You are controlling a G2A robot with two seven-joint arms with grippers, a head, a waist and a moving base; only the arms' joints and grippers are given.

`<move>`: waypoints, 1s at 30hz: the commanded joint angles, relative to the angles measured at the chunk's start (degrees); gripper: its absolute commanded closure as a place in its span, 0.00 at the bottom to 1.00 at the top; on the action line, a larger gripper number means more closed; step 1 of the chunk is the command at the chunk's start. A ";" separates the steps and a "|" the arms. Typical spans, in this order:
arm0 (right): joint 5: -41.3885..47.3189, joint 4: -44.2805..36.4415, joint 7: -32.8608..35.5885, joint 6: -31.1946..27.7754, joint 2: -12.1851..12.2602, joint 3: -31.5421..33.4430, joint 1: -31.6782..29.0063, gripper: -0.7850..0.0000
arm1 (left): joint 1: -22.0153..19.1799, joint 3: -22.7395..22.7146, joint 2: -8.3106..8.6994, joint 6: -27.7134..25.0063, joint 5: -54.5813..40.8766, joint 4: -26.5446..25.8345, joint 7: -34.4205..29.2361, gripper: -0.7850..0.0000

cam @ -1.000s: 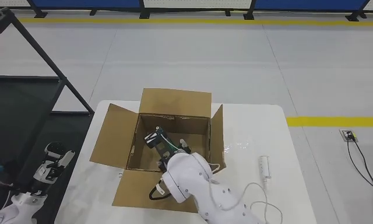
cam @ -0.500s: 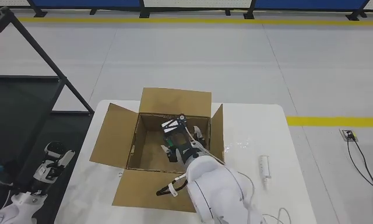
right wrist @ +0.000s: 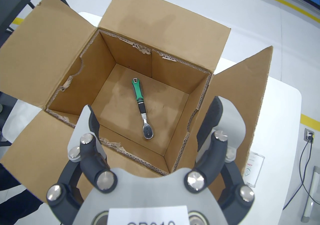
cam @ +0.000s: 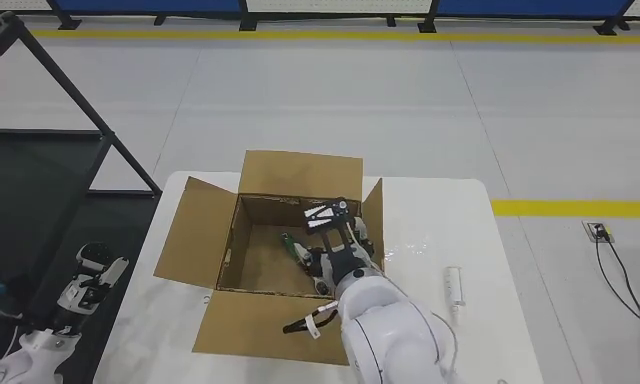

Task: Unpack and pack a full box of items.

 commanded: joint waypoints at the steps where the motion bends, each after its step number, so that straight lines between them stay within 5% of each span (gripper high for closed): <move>1: 0.50 -2.22 -0.19 0.71 0.02 1.90 -0.87 0.00 | 0.00 0.00 0.00 0.00 0.00 0.00 0.00 0.00; 9: -6.41 -13.35 1.40 5.58 0.73 12.86 -7.56 0.00 | 0.00 0.00 0.00 0.00 0.00 0.00 0.00 0.00; 17: -6.16 -6.18 7.42 8.30 1.23 29.98 -8.87 0.00 | 0.00 0.00 0.00 0.00 0.00 0.00 0.00 0.00; 23: -0.29 7.62 11.36 -0.63 2.36 40.52 -6.05 0.00 | 0.00 0.00 0.00 0.00 0.00 0.00 0.00 0.00; 30: 1.80 14.68 13.84 -9.65 3.37 42.90 -5.00 0.00 | 0.00 0.00 0.00 0.00 0.00 0.00 0.00 0.00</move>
